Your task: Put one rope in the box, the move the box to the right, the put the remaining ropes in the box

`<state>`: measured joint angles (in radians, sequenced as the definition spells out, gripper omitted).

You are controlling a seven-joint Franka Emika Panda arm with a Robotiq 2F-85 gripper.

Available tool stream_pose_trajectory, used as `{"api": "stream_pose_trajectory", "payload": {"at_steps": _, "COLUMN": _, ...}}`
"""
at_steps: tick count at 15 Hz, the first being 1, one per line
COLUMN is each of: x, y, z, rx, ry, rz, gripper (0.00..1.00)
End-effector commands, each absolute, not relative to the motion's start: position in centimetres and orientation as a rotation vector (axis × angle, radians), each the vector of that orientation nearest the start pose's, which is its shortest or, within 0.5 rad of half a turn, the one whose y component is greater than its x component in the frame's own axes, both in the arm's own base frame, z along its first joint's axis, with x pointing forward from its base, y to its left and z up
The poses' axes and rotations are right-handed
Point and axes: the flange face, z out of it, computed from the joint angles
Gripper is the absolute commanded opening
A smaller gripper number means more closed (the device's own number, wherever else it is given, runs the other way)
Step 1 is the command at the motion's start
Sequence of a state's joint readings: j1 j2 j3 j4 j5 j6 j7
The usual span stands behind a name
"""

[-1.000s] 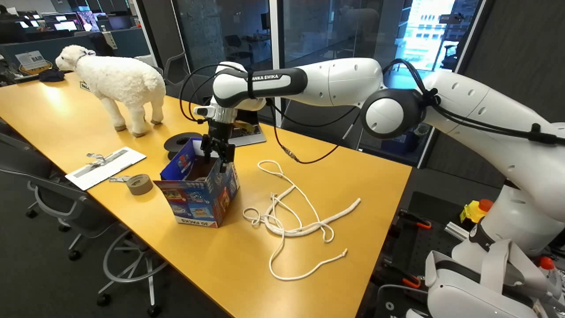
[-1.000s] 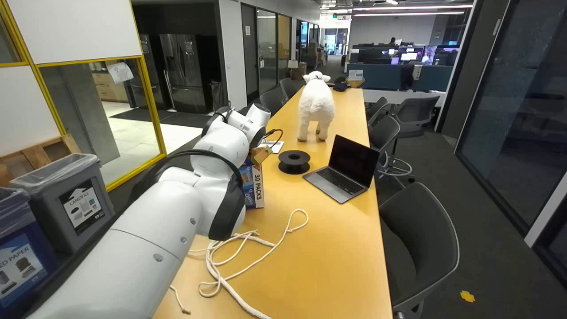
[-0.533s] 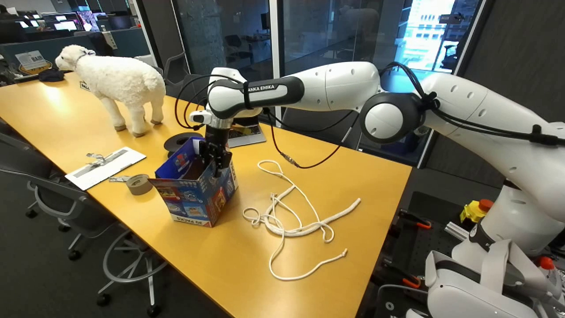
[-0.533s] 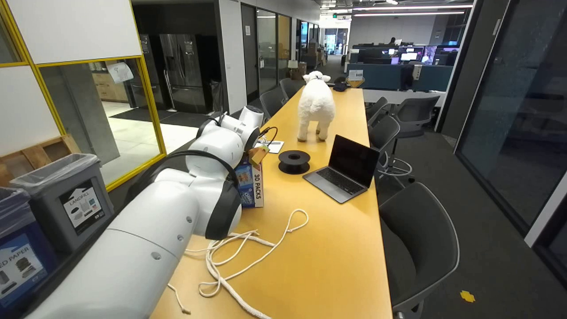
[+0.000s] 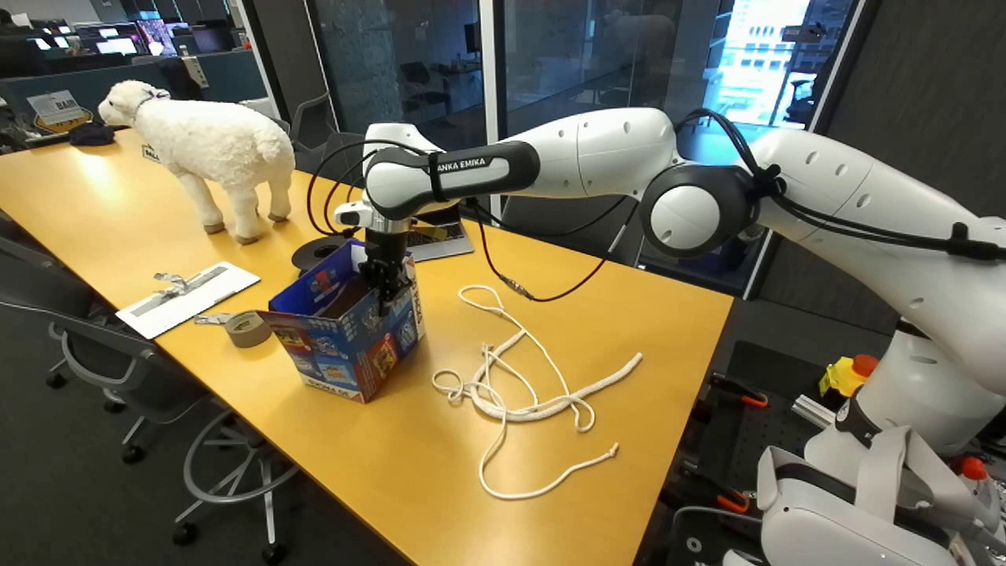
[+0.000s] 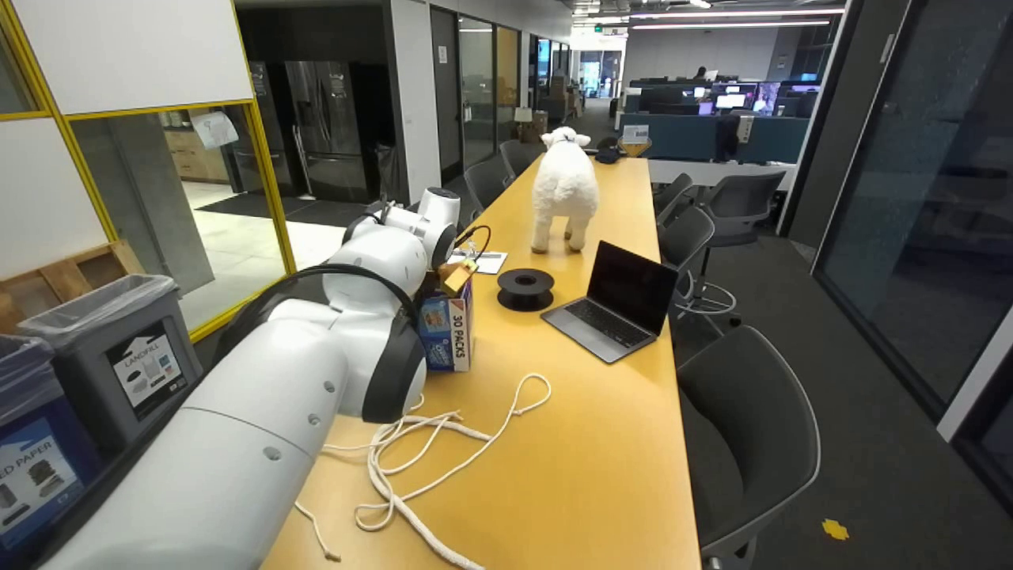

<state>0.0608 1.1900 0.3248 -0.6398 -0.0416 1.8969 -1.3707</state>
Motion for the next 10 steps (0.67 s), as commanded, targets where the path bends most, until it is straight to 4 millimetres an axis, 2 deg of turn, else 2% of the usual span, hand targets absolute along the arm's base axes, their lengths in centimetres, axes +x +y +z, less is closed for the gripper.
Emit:
{"api": "stream_pose_trajectory", "payload": {"at_steps": 1, "x": 78.1, "y": 16.8, "z": 24.9, "rx": -2.202, "ry": -1.987, "rz": -0.121, "gripper": 0.00}}
{"api": "stream_pose_trajectory", "payload": {"at_steps": 6, "x": 76.4, "y": 14.5, "z": 24.1, "rx": -2.235, "ry": -1.833, "rz": 0.013, "gripper": 0.01}}
{"api": "stream_pose_trajectory", "payload": {"at_steps": 10, "x": 74.7, "y": 9.9, "z": 23.6, "rx": -2.229, "ry": -1.708, "rz": 0.103, "gripper": 0.01}}
